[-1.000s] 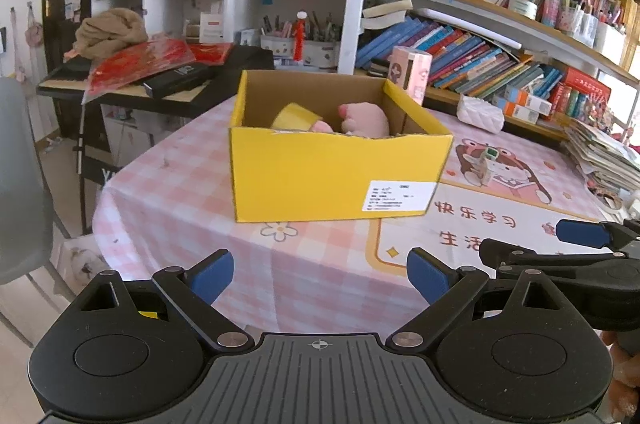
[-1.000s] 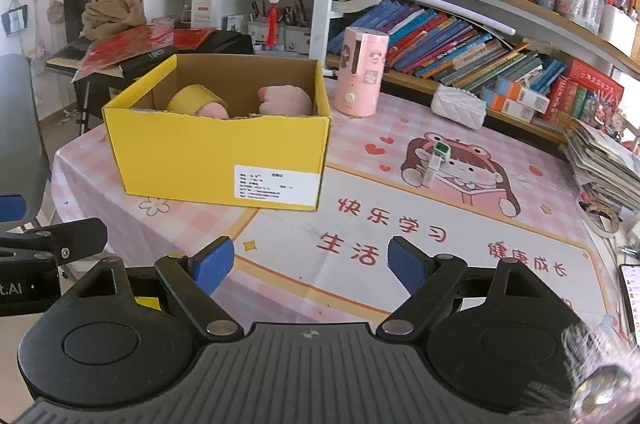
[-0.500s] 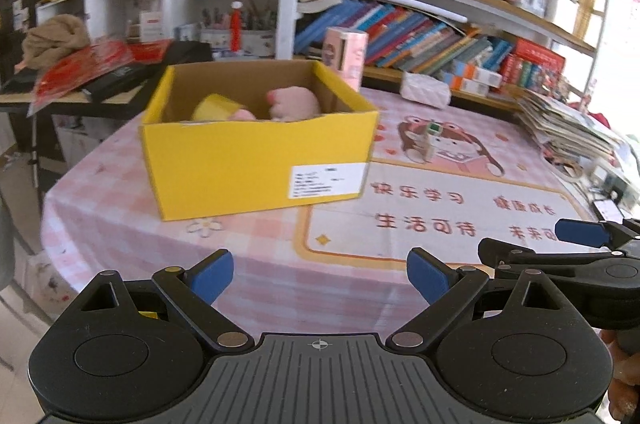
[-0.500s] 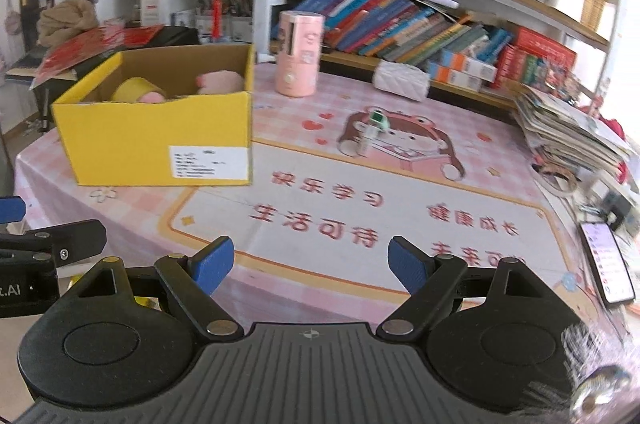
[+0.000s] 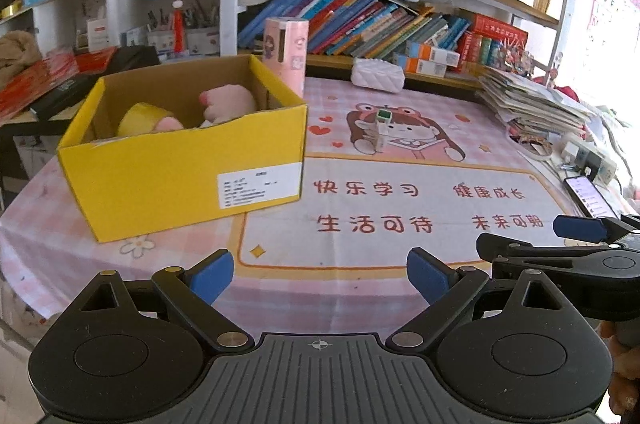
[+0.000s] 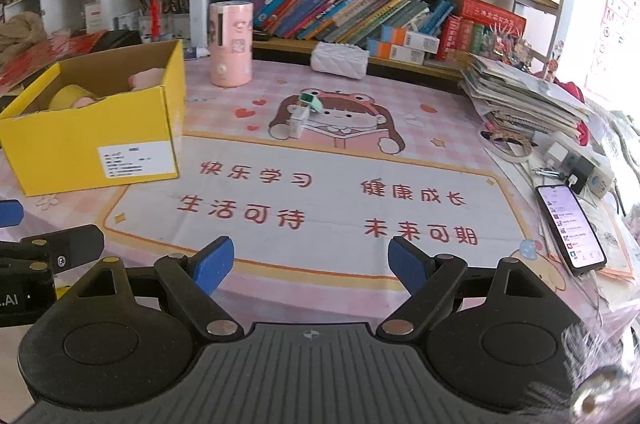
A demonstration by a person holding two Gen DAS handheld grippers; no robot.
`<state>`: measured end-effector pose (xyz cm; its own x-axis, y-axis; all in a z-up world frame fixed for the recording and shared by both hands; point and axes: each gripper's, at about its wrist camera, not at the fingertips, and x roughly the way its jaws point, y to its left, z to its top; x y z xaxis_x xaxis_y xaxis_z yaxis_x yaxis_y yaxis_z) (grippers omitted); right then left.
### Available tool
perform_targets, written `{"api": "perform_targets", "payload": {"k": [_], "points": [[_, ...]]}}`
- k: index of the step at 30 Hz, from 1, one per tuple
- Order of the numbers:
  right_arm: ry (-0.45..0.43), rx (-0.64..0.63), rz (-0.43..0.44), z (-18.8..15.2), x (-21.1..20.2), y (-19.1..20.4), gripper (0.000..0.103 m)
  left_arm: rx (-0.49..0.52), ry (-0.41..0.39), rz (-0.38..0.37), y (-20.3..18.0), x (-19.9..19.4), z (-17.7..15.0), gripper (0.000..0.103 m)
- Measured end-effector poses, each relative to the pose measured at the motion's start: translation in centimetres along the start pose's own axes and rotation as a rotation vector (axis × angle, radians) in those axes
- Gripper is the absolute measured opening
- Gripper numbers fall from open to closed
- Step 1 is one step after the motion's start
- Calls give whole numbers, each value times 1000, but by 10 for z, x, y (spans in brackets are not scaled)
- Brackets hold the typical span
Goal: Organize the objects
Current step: 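Move both tools across the mat toward the white medicine box and green eraser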
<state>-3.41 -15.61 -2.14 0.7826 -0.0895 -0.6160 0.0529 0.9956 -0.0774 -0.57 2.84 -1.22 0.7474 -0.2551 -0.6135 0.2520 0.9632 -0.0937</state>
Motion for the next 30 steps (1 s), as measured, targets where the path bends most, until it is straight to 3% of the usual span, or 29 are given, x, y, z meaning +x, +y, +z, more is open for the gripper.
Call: {"api": "perform_targets", "payload": {"k": [15,30], "points": [[31,10,-25,25,43,-35,84,14,18,-23,-29,50,33,95],[8,-16,33,80,105,-70,84,2,-7,32,-58,104,77,95]]}}
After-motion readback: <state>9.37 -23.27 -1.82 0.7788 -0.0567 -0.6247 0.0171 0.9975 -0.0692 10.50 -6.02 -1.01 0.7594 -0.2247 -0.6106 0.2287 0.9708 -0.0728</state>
